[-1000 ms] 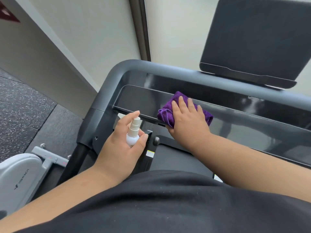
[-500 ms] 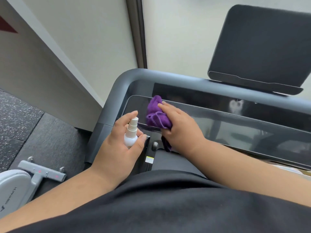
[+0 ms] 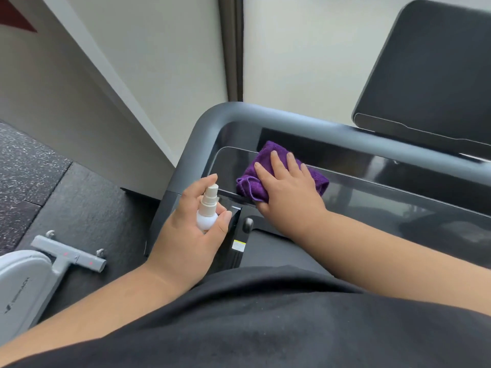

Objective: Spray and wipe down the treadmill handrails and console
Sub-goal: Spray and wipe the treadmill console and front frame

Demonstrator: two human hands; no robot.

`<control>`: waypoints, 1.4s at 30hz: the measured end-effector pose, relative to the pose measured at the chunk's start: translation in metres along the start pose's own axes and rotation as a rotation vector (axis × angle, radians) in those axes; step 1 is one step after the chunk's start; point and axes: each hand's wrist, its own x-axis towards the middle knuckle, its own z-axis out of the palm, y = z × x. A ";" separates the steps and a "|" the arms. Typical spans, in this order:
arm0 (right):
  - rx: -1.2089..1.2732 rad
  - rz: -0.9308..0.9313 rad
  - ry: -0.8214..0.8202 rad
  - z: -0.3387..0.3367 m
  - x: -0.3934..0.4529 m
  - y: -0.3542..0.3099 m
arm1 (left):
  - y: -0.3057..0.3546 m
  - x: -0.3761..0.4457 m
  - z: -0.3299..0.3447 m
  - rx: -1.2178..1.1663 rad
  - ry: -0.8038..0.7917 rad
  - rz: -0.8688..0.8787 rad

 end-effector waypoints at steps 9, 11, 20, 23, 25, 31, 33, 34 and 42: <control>-0.046 -0.241 -0.037 0.002 0.039 -0.055 | -0.014 -0.009 -0.019 0.042 0.103 -0.002; -0.028 -0.317 -0.056 -0.001 0.026 -0.053 | -0.012 -0.009 -0.019 0.044 0.115 0.003; 0.193 -0.336 -0.122 -0.033 -0.043 -0.022 | 0.003 0.024 -0.001 0.044 0.006 -0.048; 0.216 -0.255 -0.134 -0.035 -0.069 -0.003 | 0.007 0.043 0.013 0.142 -0.148 -0.058; 0.242 -0.190 -0.123 -0.035 -0.084 0.011 | 0.007 0.056 0.025 0.226 -0.213 -0.050; 0.276 -0.070 -0.094 -0.036 -0.123 0.042 | 0.023 0.083 0.070 0.411 -0.389 -0.013; 0.298 -0.063 -0.088 -0.035 -0.135 0.051 | 0.033 0.088 0.084 0.420 -0.414 -0.004; 0.310 -0.057 -0.095 -0.034 -0.140 0.056 | 0.037 0.089 0.090 0.425 -0.426 0.005; 0.356 0.067 -0.098 -0.035 -0.190 0.100 | 0.093 0.074 0.143 0.409 -0.508 0.132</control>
